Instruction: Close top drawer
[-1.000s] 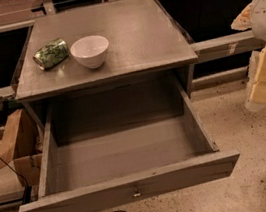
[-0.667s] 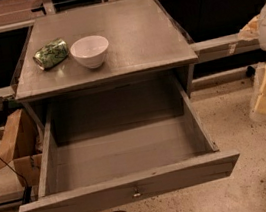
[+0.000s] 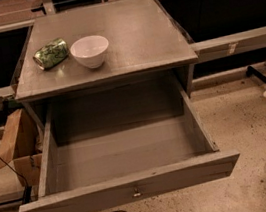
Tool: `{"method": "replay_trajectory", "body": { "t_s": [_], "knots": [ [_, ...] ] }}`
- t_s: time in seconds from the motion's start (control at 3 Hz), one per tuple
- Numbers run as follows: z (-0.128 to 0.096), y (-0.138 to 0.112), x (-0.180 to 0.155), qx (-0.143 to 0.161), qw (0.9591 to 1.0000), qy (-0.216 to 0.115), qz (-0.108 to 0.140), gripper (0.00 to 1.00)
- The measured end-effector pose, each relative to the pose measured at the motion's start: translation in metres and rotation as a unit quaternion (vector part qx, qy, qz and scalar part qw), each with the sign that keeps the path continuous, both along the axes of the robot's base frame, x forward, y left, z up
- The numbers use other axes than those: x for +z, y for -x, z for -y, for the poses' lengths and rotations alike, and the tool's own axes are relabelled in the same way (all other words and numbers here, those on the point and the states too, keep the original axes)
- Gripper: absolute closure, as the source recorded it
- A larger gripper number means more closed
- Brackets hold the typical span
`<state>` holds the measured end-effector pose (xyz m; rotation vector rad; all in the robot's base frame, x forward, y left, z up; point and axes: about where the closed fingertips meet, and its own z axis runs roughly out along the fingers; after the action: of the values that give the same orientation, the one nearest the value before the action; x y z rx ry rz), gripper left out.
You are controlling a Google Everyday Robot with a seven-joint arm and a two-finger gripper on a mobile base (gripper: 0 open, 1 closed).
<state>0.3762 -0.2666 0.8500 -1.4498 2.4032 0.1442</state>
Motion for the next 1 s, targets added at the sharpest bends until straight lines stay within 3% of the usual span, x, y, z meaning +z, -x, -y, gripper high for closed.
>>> {"method": "replay_trajectory", "body": {
  "t_s": [0.33,0.67,1.0],
  "knots": [
    [-0.004,0.004,-0.063,-0.014,0.9989,-0.041,-0.02,0.0],
    [-0.012,-0.004,-0.129,-0.017,0.9957,-0.088,-0.025,0.0],
    [-0.021,-0.014,-0.151,-0.011,0.9941,-0.106,-0.018,0.0]
  ]
}}
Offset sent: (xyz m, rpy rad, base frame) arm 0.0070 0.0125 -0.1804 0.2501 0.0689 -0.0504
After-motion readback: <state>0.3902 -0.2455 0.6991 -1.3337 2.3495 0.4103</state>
